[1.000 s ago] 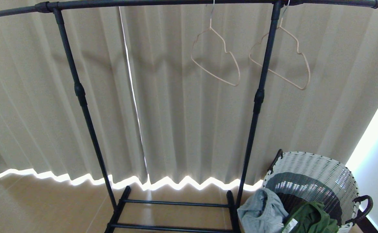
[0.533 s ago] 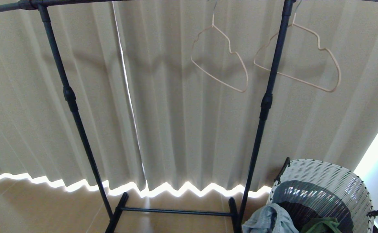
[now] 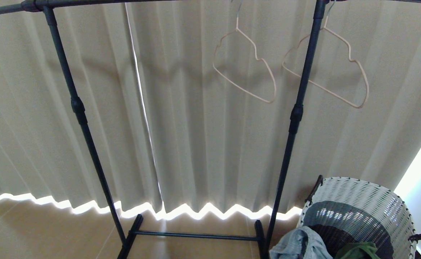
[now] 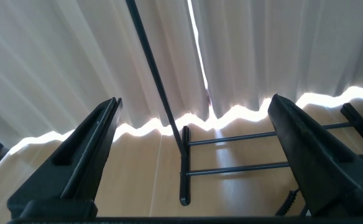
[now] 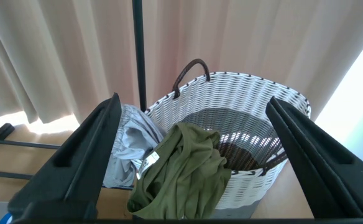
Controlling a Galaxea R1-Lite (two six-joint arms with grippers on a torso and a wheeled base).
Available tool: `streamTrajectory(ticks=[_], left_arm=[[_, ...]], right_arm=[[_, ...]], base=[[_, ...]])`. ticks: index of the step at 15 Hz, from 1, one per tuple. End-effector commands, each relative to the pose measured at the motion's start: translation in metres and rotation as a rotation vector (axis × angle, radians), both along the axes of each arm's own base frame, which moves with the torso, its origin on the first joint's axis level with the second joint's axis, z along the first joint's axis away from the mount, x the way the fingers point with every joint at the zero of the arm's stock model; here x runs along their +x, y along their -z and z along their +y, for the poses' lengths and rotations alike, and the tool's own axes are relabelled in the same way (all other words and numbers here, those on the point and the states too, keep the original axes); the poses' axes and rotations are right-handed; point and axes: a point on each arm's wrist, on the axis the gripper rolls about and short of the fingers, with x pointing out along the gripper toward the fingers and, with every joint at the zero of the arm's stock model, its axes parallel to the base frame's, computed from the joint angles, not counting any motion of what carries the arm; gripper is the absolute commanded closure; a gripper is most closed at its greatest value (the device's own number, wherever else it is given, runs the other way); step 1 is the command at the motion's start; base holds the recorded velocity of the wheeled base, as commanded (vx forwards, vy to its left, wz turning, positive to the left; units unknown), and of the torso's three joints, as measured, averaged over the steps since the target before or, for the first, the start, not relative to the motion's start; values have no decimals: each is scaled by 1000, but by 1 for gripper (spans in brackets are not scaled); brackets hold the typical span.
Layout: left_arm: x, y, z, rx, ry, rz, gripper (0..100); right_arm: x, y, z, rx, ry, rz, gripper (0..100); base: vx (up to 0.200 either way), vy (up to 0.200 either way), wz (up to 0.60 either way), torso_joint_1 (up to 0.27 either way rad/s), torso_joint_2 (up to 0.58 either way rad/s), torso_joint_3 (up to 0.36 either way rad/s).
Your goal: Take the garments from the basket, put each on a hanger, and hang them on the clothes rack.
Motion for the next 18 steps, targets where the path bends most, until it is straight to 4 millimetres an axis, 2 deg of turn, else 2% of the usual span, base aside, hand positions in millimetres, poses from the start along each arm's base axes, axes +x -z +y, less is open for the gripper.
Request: streamTrajectory(ticks=[1,14,18], left_arm=[[0,0,0,0,0,0,0],[0,0,0,0,0,0,0],[0,0,0,-1,3,0,0]], right_arm=[[0,0,0,2,-2,0,0],[-1,-3,0,-5,-5,-2,0],[12,-31,0,-60,-15,155,0]], base=[[0,0,0,0,0,0],[0,0,0,0,0,0],[0,0,0,0,0,0]])
